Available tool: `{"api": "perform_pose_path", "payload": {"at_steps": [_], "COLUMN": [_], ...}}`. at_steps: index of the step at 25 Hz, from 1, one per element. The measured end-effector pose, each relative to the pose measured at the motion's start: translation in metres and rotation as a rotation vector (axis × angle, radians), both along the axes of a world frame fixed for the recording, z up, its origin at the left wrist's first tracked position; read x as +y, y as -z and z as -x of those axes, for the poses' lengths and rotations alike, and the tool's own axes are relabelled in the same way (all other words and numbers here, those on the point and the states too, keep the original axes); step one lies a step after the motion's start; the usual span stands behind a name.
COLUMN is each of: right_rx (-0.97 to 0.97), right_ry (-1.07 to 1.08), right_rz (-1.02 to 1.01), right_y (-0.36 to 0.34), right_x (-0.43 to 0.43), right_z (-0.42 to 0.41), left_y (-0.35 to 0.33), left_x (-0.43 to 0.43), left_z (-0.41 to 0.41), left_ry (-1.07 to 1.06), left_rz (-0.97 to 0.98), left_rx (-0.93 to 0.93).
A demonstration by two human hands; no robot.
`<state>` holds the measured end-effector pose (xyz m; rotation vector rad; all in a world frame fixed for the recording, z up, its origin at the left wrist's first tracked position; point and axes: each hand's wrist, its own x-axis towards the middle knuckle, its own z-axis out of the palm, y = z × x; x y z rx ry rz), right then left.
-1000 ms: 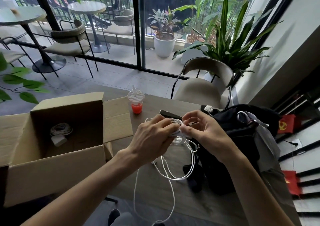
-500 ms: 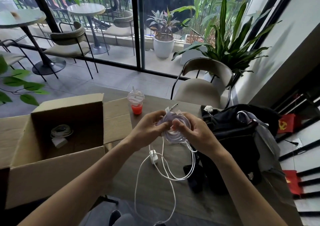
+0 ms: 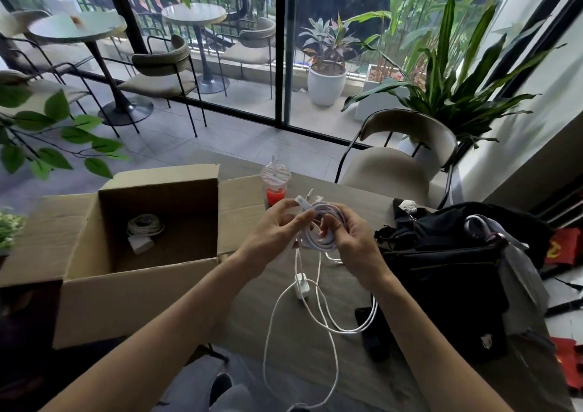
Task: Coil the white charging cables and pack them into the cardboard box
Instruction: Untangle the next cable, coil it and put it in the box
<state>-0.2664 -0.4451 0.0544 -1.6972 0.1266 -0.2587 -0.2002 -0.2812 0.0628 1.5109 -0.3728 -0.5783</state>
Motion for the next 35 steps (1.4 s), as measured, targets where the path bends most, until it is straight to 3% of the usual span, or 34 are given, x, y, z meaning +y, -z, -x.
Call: {"api": "perform_pose_path", "payload": {"at_steps": [2, 4, 6, 10, 14, 19, 24, 30, 35], "right_rx": [-0.016, -0.054, -0.093, -0.116, 0.043, 0.213, 0.342, 0.698, 0.907], "right_ry": [0.020, 0.045, 0.052, 0.026, -0.118, -0.429, -0.224, 0.062, 0.104], "right_rz": [0.042, 0.060, 0.057, 0.062, 0.209, -0.141, -0.128, -0.318, -0.050], "right_y": [0.000, -0.004, -0.008, -0.015, -0.018, -0.009, 0.028, 0.099, 0.134], "right_x": [0.011, 0.024, 0.039, 0.060, 0.089, 0.135, 0.201, 0.250, 0.266], "right_z": [-0.006, -0.011, -0.018, -0.032, -0.069, -0.119, -0.175, -0.229, -0.246], "left_y": [0.003, 0.007, 0.006, -0.004, -0.002, 0.023, 0.064, 0.136, 0.180], "left_x": [0.009, 0.017, 0.024, 0.039, 0.079, 0.139, 0.188, 0.212, 0.212], "left_z": [0.001, 0.002, 0.001, -0.012, -0.040, -0.078, -0.129, -0.191, -0.223], "left_ry": [-0.134, -0.257, -0.345, -0.312, -0.312, -0.600, -0.721, -0.584, -0.409], "left_rz": [-0.001, -0.055, -0.088, -0.084, -0.040, 0.016, 0.018, -0.313, -0.702], "left_rx": [-0.154, -0.456, -0.578, -0.511, -0.367, 0.020, 0.181, 0.169, 0.021]}}
